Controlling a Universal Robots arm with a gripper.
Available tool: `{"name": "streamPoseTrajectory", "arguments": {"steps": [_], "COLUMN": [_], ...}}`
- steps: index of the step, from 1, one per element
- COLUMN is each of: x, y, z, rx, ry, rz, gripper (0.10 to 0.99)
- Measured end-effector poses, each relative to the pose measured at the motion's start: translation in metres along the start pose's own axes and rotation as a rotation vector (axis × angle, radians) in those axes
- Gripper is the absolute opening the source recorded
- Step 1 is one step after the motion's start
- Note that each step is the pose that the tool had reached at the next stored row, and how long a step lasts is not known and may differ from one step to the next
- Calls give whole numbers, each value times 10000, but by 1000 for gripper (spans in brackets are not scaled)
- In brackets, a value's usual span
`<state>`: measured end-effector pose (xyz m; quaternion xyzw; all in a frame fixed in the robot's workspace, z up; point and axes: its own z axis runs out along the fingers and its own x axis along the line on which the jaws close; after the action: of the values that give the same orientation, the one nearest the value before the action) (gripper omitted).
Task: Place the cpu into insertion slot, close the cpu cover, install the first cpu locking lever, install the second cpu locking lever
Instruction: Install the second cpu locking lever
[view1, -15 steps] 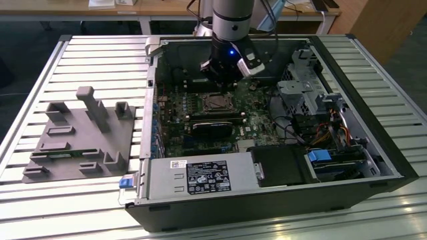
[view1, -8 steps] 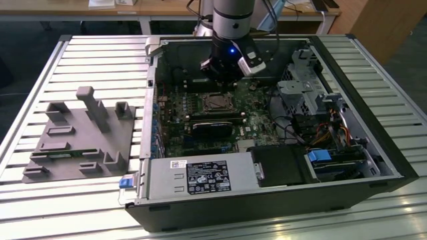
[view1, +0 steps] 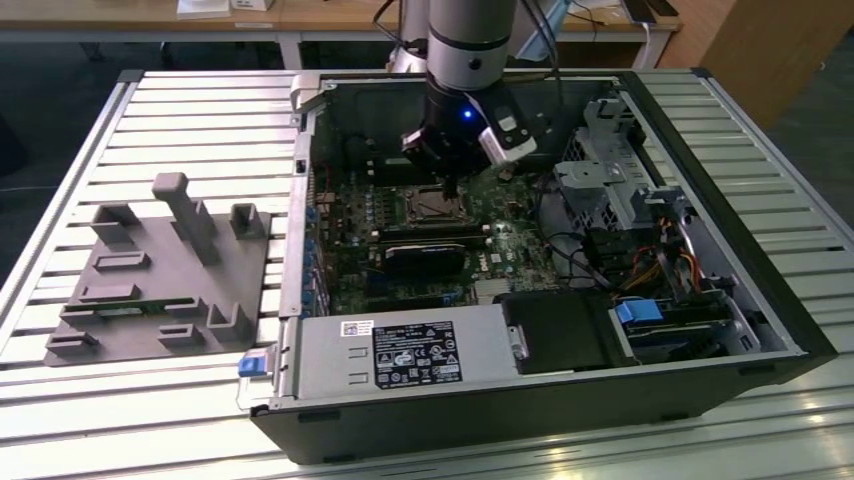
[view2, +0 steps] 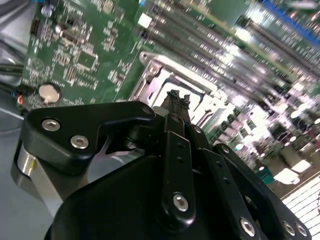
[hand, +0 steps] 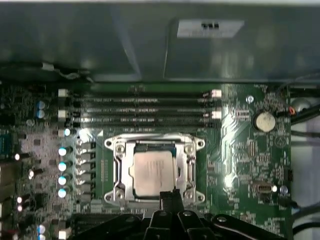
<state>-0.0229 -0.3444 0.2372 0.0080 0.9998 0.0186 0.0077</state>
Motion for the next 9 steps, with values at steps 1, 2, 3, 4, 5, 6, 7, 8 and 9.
{"name": "streamPoseTrajectory", "arguments": {"steps": [1,2,3,4,5,6,7,8,9], "x": [-1,-1,-1,-1,-1,-1,-2,-2,-2], "y": [-22,-39,-49,-60,-73,-86,-100,-117,-134], "z": [-1,-2,-2,-2,-3,-3,-4,-5,-5], "rx": [1,0,0,1,0,1,0,1,1], "ry": [1,0,1,1,1,1,1,2,2], "rz": [0,0,0,0,1,1,1,0,0], "gripper": [106,106,106,106,106,106,106,106,106]}}
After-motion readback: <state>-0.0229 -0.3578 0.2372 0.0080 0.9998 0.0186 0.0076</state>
